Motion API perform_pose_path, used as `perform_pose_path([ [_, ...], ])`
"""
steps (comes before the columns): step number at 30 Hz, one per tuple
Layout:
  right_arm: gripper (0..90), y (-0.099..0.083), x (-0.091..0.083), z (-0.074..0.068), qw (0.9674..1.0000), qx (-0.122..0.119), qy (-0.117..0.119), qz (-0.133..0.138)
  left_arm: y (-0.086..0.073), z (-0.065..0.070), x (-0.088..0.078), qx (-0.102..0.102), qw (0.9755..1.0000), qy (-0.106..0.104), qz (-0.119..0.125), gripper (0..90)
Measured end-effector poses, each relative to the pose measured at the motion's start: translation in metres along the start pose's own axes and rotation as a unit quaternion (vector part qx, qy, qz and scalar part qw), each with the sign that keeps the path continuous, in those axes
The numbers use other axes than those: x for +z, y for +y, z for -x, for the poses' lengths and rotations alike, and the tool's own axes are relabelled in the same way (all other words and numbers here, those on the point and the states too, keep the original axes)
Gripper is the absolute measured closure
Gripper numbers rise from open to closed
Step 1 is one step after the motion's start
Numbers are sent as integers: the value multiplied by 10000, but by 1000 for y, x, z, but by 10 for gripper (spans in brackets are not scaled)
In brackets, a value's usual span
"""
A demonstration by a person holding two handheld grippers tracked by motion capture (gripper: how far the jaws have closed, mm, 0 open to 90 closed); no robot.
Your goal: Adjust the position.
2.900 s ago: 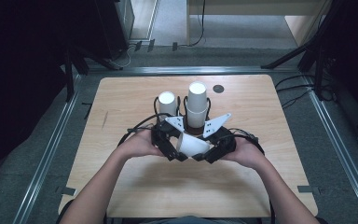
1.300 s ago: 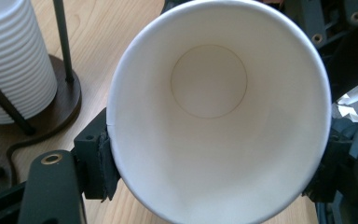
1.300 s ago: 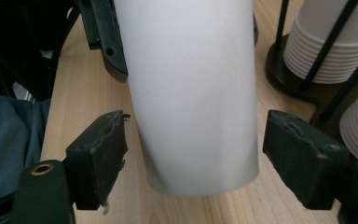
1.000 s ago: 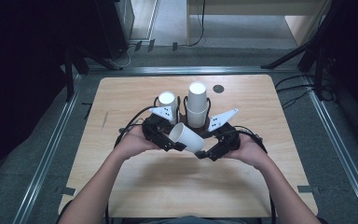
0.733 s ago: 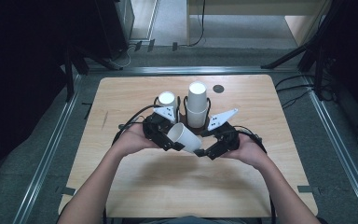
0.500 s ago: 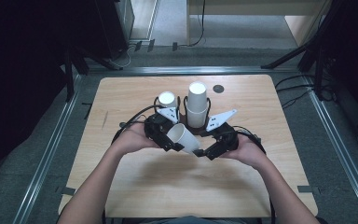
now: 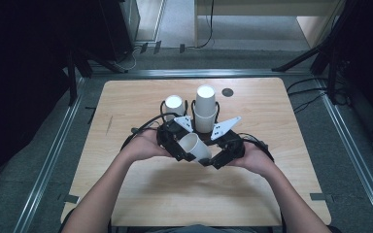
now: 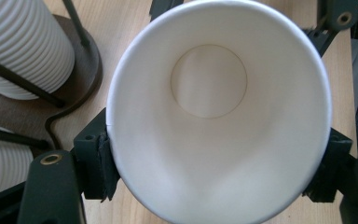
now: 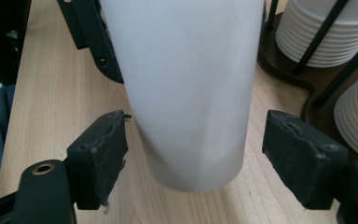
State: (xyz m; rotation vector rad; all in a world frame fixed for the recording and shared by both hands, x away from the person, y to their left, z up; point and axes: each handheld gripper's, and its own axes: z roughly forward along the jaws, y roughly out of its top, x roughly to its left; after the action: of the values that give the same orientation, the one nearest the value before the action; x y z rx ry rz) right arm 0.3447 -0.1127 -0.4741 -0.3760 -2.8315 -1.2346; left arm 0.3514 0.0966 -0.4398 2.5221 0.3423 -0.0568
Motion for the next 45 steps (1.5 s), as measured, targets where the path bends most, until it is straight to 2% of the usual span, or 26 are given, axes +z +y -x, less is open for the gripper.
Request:
perform_pose_path([
  [6, 244, 0, 7, -2, 9999, -65, 84, -68, 3, 4, 1, 71, 10000, 16, 5, 222],
  [9, 298, 1, 9, -3, 9999, -77, 129, -70, 3, 5, 2, 106, 9999, 15, -6, 219],
  [13, 315, 0, 8, -3, 9997, -136, 160, -80, 2, 6, 2, 145, 9999, 16, 40, 212],
  [14, 315, 0, 8, -4, 9998, -154, 140, -72, 2, 6, 2, 174, 9998, 49, 83, 204],
  [16, 314, 1, 8, -4, 9998, -170, 121, -55, 0, 9, 2, 289, 9991, 246, 183, 153],
  [20, 314, 1, 5, -2, 9999, -153, 68, -29, -1, 8, 0, 149, 9989, 307, 317, 26],
  [21, 314, 0, 4, -2, 9999, -153, 34, -19, -2, 7, -1, 94, 9989, 239, 395, 26],
  [26, 314, -1, -2, 1, 9999, -81, 28, 121, -6, 5, -3, -104, 9975, 163, 683, 26],
  [28, 314, -1, -4, 1, 9999, -66, 28, 157, -9, 3, -4, -213, 9963, 96, 822, 26],
  [32, 314, -1, -6, 2, 9997, -81, 2, 210, -13, 1, -4, -447, 9926, -9, 1133, 27],
  [36, 314, -1, -7, 1, 9997, -62, 31, 252, -16, 0, -4, -545, 9896, -49, 1331, 32],
  [41, 314, 0, -8, 1, 9994, -17, 64, 348, -17, 0, -4, -720, 9833, -228, 1658, 43],
  [45, 314, 1, -9, 1, 9984, 75, 162, 543, -14, 0, -7, -836, 9767, -306, 1951, 64],
])
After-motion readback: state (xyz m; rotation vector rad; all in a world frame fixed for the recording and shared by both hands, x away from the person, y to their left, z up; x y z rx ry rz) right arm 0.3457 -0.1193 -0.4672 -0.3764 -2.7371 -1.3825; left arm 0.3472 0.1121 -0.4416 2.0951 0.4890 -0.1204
